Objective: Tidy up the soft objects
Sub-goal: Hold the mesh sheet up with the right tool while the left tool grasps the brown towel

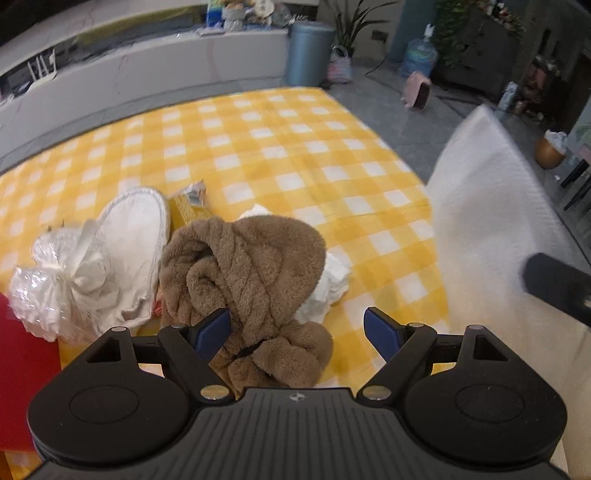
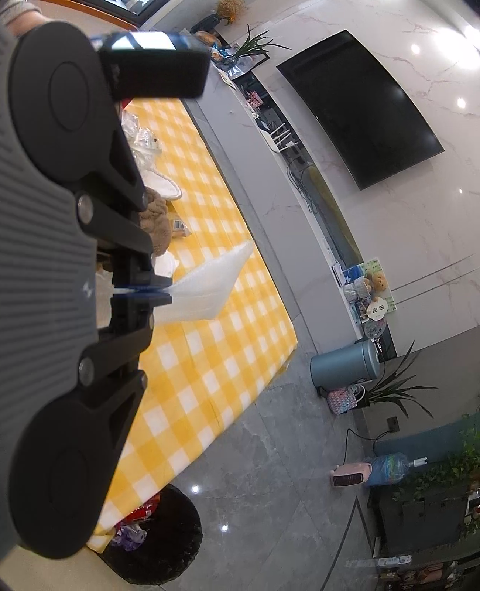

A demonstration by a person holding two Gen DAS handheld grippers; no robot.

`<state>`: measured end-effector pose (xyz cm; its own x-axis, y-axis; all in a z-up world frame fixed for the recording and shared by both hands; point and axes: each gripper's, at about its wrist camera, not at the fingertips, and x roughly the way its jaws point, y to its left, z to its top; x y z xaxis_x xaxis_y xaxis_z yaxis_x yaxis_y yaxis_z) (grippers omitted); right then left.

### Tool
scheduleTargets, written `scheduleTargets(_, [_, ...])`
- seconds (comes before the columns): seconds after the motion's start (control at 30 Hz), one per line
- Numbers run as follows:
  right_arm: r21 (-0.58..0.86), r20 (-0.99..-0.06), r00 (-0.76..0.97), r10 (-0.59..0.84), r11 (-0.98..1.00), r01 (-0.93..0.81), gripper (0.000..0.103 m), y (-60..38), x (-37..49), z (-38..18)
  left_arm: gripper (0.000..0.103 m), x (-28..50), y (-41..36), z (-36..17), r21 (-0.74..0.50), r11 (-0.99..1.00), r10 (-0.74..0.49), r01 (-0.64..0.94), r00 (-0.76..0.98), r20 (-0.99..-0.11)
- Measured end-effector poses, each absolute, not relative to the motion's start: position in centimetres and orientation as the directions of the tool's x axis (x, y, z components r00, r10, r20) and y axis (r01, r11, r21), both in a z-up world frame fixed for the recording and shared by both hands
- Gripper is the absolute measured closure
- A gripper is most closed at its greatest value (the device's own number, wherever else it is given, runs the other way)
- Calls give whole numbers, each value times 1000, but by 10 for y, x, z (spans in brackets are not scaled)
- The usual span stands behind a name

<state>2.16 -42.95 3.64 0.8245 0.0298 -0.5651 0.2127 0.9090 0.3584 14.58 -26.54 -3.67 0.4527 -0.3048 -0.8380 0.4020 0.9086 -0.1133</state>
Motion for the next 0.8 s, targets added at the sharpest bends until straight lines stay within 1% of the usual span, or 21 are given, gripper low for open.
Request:
scheduleTargets(0.03, [359, -565, 824, 31, 909, 212, 103, -430, 22, 36, 4, 147, -267, -40, -103, 910, -295, 401, 456, -840])
scheduleTargets(0.2, [362, -563, 825, 40, 910, 203, 103, -431, 21, 35, 0, 142, -278, -51, -9, 899, -249, 439, 494, -833])
scheduleTargets(0.37, [360, -568, 822, 47, 912, 197, 103, -431, 24, 33, 0, 131, -287, -62, 80, 870, -222, 487, 531, -817])
scheduleTargets(0.4, [357, -569, 821, 48, 913, 194, 103, -430, 24, 33, 4, 128, -287, -63, 94, 864, -224, 494, 545, -808])
scheduleTargets(0.43, [356, -570, 820, 49, 914, 192, 103, -430, 24, 33, 23, 123, -285, -62, 112, 867, -218, 485, 573, -790])
scheduleTargets(0.5, [356, -570, 820, 50, 915, 192, 103, -430, 25, 32, 40, 117, -279, -57, 118, 859, -245, 498, 603, -759])
scheduleTargets(0.53, [355, -571, 820, 49, 915, 192, 103, -429, 25, 32, 51, 115, -273, -54, 102, 849, -277, 519, 600, -751])
scheduleTargets(0.6, [354, -571, 819, 48, 915, 193, 103, -429, 25, 32, 60, 114, -261, -47, 64, 836, -325, 545, 585, -743])
scheduleTargets(0.7, [345, -574, 817, 47, 919, 190, 103, -427, 26, 32, 67, 116, -244, -36, 3, 836, -353, 549, 543, -762])
scheduleTargets(0.8, [337, -576, 816, 46, 923, 186, 103, -425, 27, 33, 68, 107, -224, -19, -50, 832, -402, 552, 538, -741])
